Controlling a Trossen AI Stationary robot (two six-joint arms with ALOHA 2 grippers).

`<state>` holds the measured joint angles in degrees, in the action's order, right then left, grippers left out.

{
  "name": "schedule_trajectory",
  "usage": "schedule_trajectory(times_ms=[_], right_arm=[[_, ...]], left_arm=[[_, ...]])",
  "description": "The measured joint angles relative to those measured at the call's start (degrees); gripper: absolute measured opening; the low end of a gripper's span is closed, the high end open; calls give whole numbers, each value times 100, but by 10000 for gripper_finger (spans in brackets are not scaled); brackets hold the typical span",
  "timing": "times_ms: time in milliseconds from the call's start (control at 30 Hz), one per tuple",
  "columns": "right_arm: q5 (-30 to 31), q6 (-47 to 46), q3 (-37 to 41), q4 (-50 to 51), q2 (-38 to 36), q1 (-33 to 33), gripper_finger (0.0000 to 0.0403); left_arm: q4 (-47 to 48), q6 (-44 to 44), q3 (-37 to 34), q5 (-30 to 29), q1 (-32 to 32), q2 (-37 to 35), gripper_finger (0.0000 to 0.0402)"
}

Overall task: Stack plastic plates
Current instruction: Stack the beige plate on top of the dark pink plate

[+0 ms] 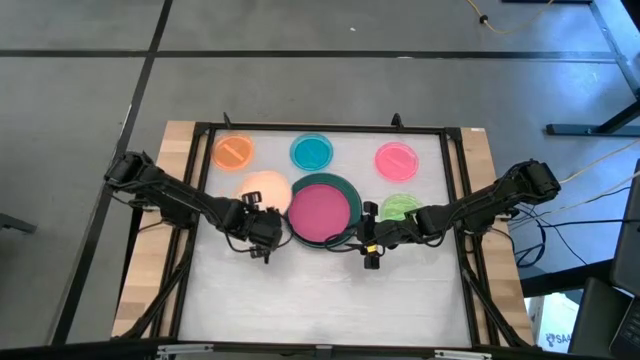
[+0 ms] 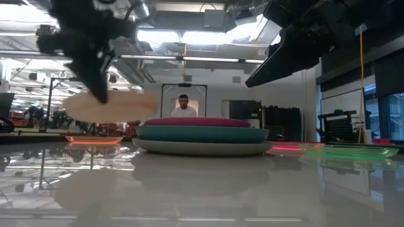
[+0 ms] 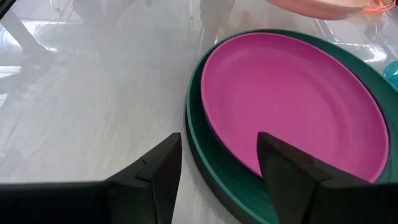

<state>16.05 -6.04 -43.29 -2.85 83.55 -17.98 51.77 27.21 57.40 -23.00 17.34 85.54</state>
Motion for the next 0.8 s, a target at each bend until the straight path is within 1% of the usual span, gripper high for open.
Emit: schedule_trajectory(times_ms=[100,167,267,467,667,800], right_arm=[[1,0,0,0,0,0,198],[2,0,0,0,0,0,198],[0,0,0,0,0,-2,198],[2,0,0,-1,0,-2,198],[1,0,0,-3,0,-1,198],[2,0,0,-4,0,0,198]], left_arm=[[-422,-372,150,-5,2,-4,9],[-918,-644,157,2,0,-4,10],[-1910,-1127,45,64,-1,13,10],[-4007,-2014,-521,429,-41,37,10],[-5441,-2340,-1066,454,-146,35,10],[-5913,-2337,-1397,459,-341,35,10]])
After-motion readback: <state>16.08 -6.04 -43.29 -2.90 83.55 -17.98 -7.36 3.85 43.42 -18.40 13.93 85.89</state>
